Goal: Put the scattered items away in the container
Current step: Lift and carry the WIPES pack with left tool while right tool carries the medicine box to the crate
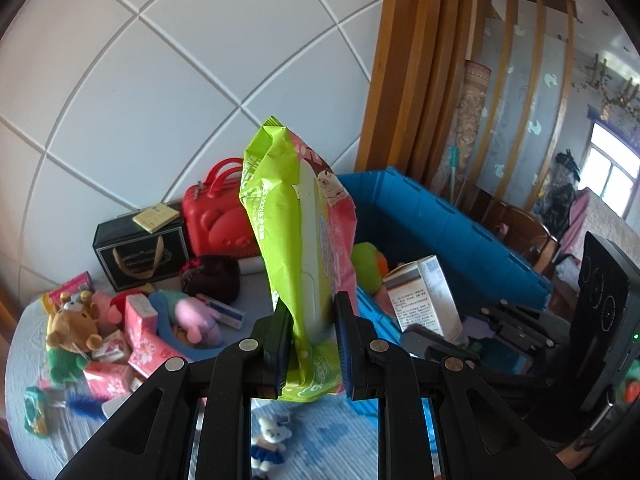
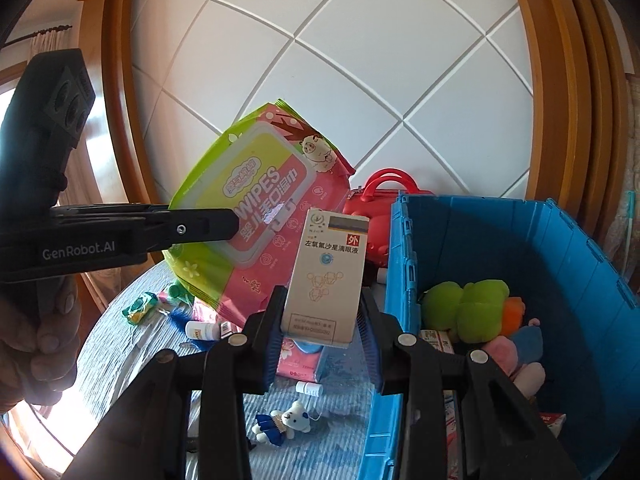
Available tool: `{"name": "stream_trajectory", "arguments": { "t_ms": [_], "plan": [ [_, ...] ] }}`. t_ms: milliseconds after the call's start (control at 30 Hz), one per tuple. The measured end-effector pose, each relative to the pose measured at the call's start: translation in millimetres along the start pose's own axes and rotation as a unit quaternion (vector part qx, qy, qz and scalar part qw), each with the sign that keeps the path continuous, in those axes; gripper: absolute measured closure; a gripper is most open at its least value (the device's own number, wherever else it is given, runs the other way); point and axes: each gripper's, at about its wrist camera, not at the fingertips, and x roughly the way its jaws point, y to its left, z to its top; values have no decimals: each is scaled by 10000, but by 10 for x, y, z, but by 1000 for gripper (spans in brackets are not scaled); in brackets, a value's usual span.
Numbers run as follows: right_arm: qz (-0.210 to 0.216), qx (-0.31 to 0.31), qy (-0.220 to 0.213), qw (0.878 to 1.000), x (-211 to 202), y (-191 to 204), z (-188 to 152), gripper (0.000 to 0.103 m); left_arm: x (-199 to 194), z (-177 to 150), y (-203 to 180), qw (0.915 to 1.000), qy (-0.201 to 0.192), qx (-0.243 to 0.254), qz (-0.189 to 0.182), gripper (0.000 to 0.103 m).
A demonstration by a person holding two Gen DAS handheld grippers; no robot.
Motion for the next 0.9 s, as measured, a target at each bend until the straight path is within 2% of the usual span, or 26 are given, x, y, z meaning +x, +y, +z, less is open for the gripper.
{"name": "stream_trajectory", "arguments": {
  "t_ms": [433, 900],
  "plan": [
    [-788, 517, 20, 9955, -235, -655, -44, 69, 493, 277, -708, 9958, 124, 507, -747, 84],
    [-1682, 981, 162, 9807, -509, -1184, -223, 69, 956, 391, -1358, 9844, 314, 928, -1460, 84]
  ]
}}
